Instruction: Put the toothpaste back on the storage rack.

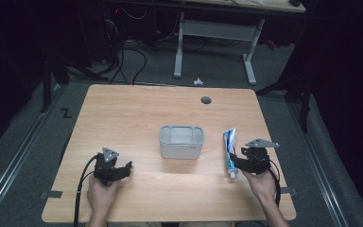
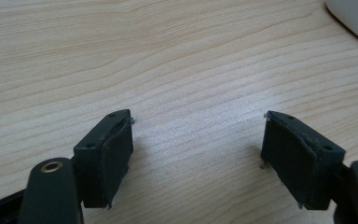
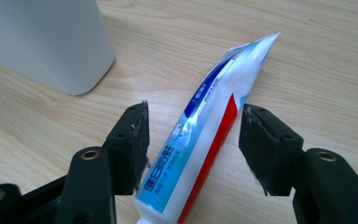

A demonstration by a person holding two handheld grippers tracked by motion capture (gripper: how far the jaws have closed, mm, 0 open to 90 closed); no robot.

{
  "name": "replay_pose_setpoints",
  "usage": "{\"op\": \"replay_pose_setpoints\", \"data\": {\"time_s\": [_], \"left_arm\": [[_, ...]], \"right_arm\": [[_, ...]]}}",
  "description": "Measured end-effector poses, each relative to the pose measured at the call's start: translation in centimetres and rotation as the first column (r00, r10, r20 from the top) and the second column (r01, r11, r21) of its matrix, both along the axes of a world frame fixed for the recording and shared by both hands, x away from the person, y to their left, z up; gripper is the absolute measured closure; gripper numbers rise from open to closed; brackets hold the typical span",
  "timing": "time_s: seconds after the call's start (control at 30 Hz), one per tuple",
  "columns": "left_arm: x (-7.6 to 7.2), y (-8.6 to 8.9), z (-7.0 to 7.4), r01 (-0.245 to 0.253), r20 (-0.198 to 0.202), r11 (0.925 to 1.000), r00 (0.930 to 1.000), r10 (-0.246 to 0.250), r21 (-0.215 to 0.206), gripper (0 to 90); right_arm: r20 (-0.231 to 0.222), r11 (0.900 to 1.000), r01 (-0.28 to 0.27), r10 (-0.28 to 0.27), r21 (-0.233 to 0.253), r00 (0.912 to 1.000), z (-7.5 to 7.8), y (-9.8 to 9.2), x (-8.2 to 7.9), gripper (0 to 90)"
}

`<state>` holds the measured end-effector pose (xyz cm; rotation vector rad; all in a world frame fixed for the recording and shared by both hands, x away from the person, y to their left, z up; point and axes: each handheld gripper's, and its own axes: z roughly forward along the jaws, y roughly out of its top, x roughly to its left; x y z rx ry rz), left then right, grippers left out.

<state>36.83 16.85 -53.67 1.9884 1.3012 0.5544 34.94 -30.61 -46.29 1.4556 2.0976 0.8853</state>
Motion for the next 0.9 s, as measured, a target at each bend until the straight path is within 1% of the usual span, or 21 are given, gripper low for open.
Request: {"op": "replay_pose_setpoints", "data": {"time_s": [0.07, 0.1, 0.17, 0.2, 0.37, 0.4, 0.43, 0.47, 0.5, 0.53, 0.6, 0.67, 0.7, 0.73, 0.8, 0.83, 0.9], "left_arm": [[0.0, 0.0, 0.0, 0.000, 0.000, 1.0000, 1.0000, 0.000, 0.000, 25.2], [0.0, 0.0, 0.0, 0.000, 0.000, 1.0000, 1.0000, 0.000, 0.000, 25.2], [0.0, 0.0, 0.0, 0.001, 0.000, 1.0000, 1.0000, -0.001, 0.000, 25.2], [0.0, 0.0, 0.0, 0.000, 0.001, 1.0000, 1.0000, 0.000, 0.000, 25.2], [0.0, 0.0, 0.0, 0.000, 0.001, 1.0000, 1.0000, 0.000, 0.001, 25.2], [0.0, 0.0, 0.0, 0.000, 0.001, 1.0000, 1.0000, 0.000, 0.001, 25.2], [0.0, 0.0, 0.0, 0.000, 0.002, 1.0000, 1.0000, 0.000, 0.000, 25.2], [0.0, 0.0, 0.0, 0.000, 0.002, 1.0000, 1.0000, 0.000, 0.000, 25.2], [0.0, 0.0, 0.0, 0.001, 0.002, 1.0000, 1.0000, -0.001, 0.000, 25.2], [0.0, 0.0, 0.0, 0.001, 0.002, 1.0000, 1.0000, -0.001, 0.000, 25.2], [0.0, 0.0, 0.0, 0.002, 0.002, 1.0000, 1.0000, -0.002, 0.000, 25.2], [0.0, 0.0, 0.0, 0.002, 0.002, 1.0000, 1.0000, -0.002, 0.001, 25.3], [0.0, 0.0, 0.0, 0.001, 0.003, 1.0000, 1.0000, -0.001, 0.002, 25.2], [0.0, 0.0, 0.0, 0.001, 0.003, 1.0000, 1.0000, -0.001, 0.002, 25.3], [0.0, -0.1, 0.0, 0.000, 0.003, 1.0000, 1.0000, 0.000, 0.003, 25.3], [0.0, -0.1, 0.0, 0.000, 0.004, 1.0000, 1.0000, 0.000, 0.003, 25.3], [0.0, -0.1, 0.0, 0.000, 0.004, 1.0000, 1.0000, 0.000, 0.003, 25.3]], "right_arm": [[-0.019, 1.000, 0.005, -0.005, 0.008, 0.9998, 0.0, -0.1, 0.6, 42.6], [-0.045, 1.000, 0.014, -0.014, 0.019, 0.9989, 0.0, -0.3, 1.3, 42.3], [-0.067, 0.999, 0.023, -0.021, 0.029, 0.9975, 0.0, -0.5, 1.9, 41.9], [-0.067, 0.999, 0.023, -0.021, 0.029, 0.9975, 0.0, -0.5, 1.9, 41.9], [-0.112, 0.998, 0.057, -0.054, 0.027, 0.9923, -0.1, -0.9, 3.6, 40.5], [-0.112, 0.998, 0.057, -0.054, 0.027, 0.9923, -0.1, -0.9, 3.6, 40.5], [-0.127, 0.998, 0.065, -0.062, 0.018, 0.9899, -0.1, -0.9, 4.0, 40.5], [-0.127, 0.998, 0.065, -0.062, 0.018, 0.9899, -0.1, -0.9, 4.0, 40.5], [-0.142, 0.998, 0.067, -0.067, -0.004, 0.9875, -0.2, -0.7, 4.6, 39.5], [-0.142, 0.998, 0.067, -0.067, -0.004, 0.9875, -0.2, -0.7, 4.6, 39.5], [-0.166, 0.997, 0.081, -0.082, -0.008, 0.9827, -0.4, -0.6, 5.5, 37.9], [-0.171, 0.996, 0.086, -0.086, -0.005, 0.9814, -0.4, -0.6, 5.7, 36.9], [-0.194, 0.996, 0.094, -0.094, -0.007, 0.9766, -0.6, -0.6, 6.2, 34.9], [-0.194, 0.996, 0.094, -0.094, -0.007, 0.9766, -0.6, -0.6, 6.2, 34.9], [-0.205, 0.995, 0.102, -0.100, -0.001, 0.9735, -0.8, -0.6, 6.7, 34.0], [-0.221, 0.994, 0.107, -0.104, 0.002, 0.9697, -1.0, -0.6, 7.1, 33.9], [-0.226, 0.994, 0.109, -0.106, 0.000, 0.9684, -1.0, -0.6, 7.3, 33.8]]}}
